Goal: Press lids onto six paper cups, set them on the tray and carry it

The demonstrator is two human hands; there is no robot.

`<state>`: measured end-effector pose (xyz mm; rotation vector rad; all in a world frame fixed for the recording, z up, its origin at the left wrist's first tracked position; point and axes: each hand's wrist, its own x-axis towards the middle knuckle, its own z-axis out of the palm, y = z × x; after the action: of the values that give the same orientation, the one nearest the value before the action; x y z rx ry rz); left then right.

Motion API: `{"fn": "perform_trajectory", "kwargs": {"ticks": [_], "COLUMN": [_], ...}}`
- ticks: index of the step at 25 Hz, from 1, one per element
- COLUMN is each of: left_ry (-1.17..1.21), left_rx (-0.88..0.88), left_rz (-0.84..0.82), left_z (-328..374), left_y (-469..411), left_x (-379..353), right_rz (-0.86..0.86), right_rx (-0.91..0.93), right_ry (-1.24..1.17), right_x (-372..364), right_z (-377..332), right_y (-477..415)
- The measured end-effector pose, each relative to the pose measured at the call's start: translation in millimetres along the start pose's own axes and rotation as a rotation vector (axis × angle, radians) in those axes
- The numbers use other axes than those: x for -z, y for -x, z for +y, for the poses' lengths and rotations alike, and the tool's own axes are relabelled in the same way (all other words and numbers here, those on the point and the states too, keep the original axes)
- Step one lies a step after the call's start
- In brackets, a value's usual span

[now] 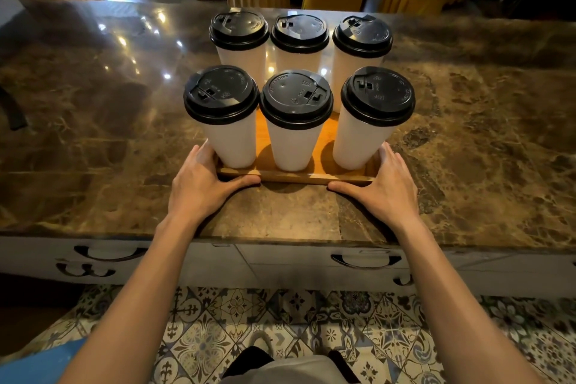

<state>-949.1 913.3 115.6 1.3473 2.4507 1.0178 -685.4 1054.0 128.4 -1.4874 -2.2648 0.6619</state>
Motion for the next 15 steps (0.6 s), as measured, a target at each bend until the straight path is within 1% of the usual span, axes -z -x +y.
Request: {"fn": "perform_trajectory", "kwargs": {"ticks": [8, 11, 13, 15], "left_ry": [0.023, 0.020, 0.119, 0.279], "left_rx": [0.010, 0.006, 0.026, 0.021], "left_rz": [-0.012, -0.037, -0.031, 0.033], "left_z": [-5, -5, -2, 0], "left_y": [-3, 3, -4, -1], "left_x": [-3, -2, 4, 10], "right_rz": [0.004, -0.008, -0.054, -0.109], "right_rx": [0.020, 0.068, 0.114, 0.115], "right_ry": [0.010, 0.006, -0.047, -0.208], "right_x": [0, 1, 1, 17], "right_z": [3, 4, -2, 4], "right_y": [-3, -4, -6, -7]}}
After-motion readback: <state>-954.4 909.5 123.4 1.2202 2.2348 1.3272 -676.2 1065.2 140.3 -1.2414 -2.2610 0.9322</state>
